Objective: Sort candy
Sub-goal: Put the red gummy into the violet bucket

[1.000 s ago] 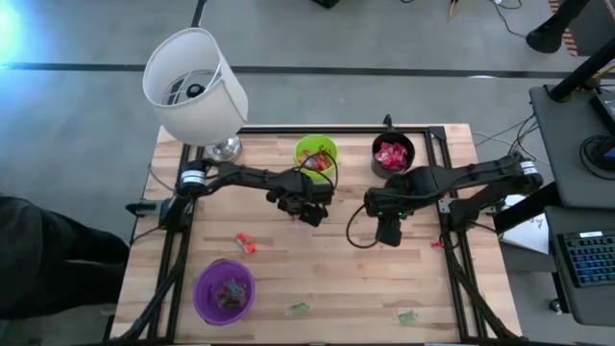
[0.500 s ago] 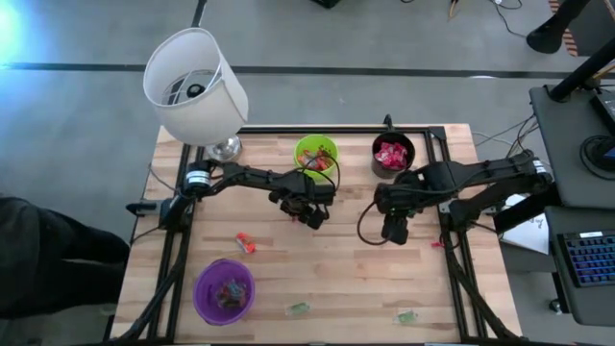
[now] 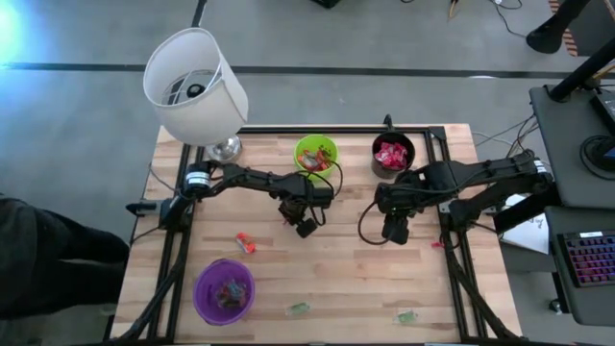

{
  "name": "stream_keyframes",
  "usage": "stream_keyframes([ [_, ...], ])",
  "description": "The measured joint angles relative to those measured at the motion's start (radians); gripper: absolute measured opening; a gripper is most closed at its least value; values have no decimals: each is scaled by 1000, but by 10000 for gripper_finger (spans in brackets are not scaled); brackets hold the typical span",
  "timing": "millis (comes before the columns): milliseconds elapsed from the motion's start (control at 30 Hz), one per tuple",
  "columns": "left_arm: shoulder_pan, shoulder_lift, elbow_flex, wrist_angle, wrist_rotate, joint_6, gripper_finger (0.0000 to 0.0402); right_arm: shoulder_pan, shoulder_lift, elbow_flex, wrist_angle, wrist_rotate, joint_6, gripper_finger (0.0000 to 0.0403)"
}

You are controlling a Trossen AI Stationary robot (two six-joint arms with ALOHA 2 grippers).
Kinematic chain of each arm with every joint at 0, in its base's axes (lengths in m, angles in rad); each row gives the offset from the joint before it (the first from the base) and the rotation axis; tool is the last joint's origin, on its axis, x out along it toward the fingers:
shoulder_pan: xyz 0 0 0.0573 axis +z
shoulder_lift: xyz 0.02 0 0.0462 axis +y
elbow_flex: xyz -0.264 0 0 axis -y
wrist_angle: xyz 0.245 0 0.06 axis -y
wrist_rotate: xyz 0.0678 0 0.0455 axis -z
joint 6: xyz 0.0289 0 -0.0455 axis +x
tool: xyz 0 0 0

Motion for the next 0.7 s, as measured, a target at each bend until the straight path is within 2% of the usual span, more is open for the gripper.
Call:
stream_keyframes([
  [133, -13, 8, 57, -116, 18, 98, 1, 0, 0, 0, 0, 0, 0, 183],
  [367, -64, 2, 265, -341, 14, 217, 0, 0, 0, -19, 0, 2, 0, 183],
  [600, -148, -11, 470, -482, 10, 237, 0, 0, 0, -72, 1, 2, 0, 183],
  [700, -192, -22, 531, -482, 11, 225, 0, 0, 0, -103, 1, 2, 0, 183],
])
